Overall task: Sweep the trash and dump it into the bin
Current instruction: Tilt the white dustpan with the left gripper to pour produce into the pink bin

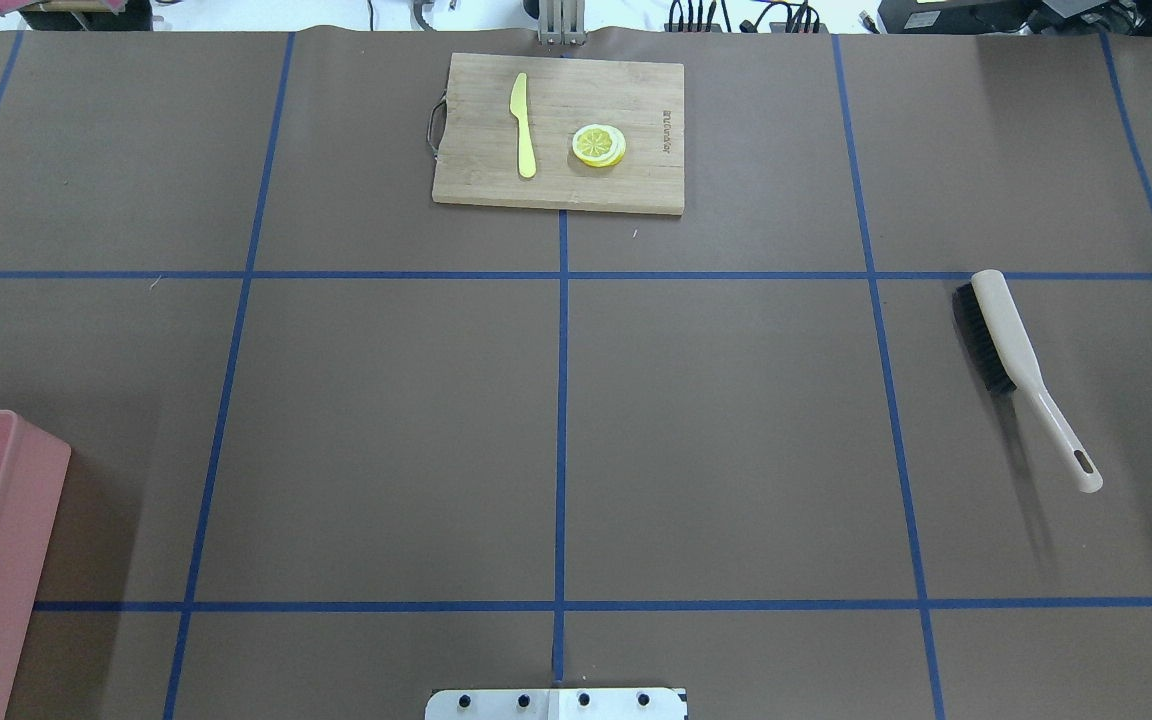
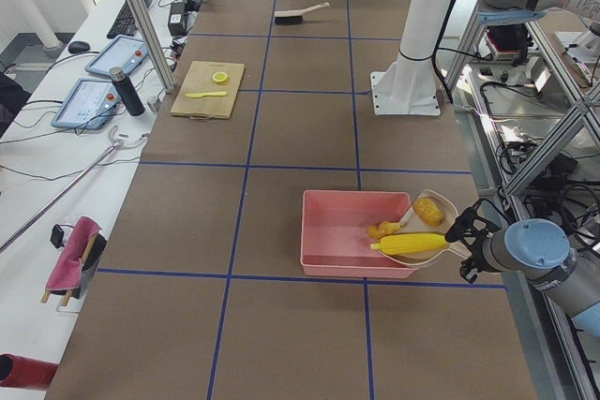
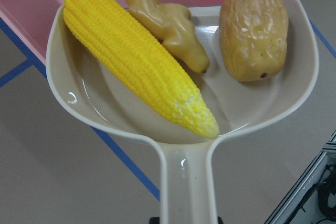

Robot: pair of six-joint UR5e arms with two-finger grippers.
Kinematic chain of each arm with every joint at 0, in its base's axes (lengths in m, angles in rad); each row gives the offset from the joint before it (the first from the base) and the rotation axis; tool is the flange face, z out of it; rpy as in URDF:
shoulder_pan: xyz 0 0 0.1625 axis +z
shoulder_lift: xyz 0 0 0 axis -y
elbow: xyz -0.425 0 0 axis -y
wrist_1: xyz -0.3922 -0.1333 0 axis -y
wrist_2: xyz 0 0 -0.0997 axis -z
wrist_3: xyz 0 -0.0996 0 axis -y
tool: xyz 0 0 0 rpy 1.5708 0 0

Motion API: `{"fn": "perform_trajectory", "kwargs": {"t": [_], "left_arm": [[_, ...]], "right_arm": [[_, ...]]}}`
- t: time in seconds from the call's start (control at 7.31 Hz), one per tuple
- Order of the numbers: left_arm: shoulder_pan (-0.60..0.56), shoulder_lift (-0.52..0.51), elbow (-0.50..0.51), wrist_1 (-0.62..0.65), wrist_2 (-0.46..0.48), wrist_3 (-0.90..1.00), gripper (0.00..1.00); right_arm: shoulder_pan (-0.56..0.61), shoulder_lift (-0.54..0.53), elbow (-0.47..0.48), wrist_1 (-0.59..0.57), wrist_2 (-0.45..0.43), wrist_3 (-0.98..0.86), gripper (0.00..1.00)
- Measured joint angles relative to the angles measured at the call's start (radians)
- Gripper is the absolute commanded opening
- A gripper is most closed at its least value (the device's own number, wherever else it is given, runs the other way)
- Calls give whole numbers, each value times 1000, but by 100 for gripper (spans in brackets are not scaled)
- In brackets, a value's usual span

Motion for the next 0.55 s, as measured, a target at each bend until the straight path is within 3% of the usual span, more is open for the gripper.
{"fn": "perform_trajectory", "kwargs": {"t": [0.55], "left_arm": [[-2,36,-2,3,-15,-7,0]], "right_arm": [[-1,-4,0,0,2,0,100]]}}
